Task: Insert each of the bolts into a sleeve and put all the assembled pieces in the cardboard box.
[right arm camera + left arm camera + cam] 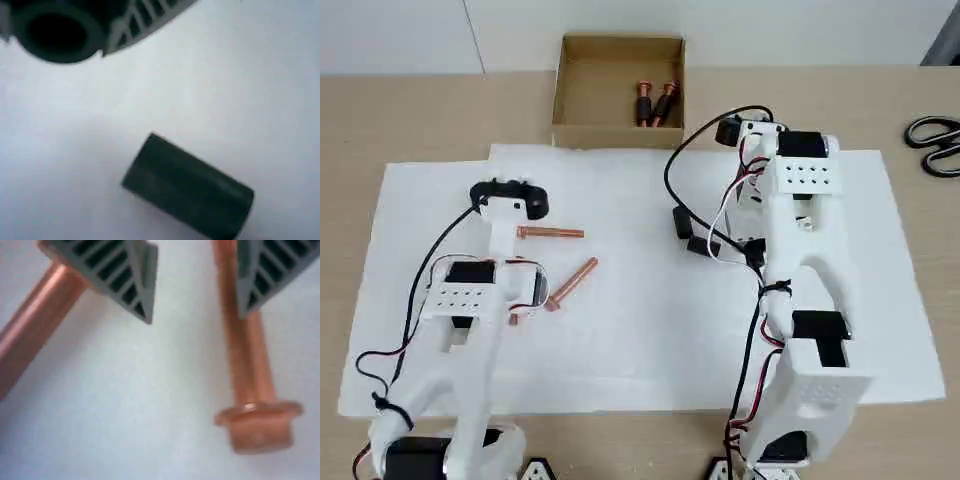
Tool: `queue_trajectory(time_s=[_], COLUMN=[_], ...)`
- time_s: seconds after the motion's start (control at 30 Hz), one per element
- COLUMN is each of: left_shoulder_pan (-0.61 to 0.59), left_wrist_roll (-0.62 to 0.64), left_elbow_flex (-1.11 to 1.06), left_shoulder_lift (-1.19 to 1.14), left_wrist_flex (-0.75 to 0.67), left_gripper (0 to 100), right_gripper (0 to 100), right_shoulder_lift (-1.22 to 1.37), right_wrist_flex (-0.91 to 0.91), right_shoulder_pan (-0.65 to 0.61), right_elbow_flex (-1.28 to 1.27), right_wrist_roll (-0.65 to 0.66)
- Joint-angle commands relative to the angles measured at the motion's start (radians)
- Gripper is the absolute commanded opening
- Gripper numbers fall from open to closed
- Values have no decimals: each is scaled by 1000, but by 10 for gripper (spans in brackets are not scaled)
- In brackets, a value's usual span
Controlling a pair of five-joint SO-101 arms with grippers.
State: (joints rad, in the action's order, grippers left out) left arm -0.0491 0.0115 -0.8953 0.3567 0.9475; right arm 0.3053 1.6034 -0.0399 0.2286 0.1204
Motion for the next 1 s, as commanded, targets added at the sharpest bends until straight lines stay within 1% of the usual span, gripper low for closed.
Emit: queue_trajectory(time_s=[0.0,0.3,0.5,0.63,0.87,0.97], left_shoulder_pan=[-5,-6,-37,-40,-44,-44], left_wrist_roll=[0,-2,-5,-5,0,0], left_elbow_flex=[58,81,176,196,251,289], left_shoulder_lift=[0,0,-2,-11,-195,-230], left_wrist_flex=[-18,-3,95,117,114,117], left_gripper=[108,108,108,108,108,108], right_gripper=[6,6,6,6,6,6], right_shoulder_lift=[-67,-67,-67,-67,-67,-67], right_wrist_flex=[-1,1,-1,-2,-4,-1], right_shoulder_pan=[-2,-2,-4,-15,-30,-30], right_elbow_flex=[3,3,3,3,3,3], right_wrist_roll=[6,6,5,5,5,5])
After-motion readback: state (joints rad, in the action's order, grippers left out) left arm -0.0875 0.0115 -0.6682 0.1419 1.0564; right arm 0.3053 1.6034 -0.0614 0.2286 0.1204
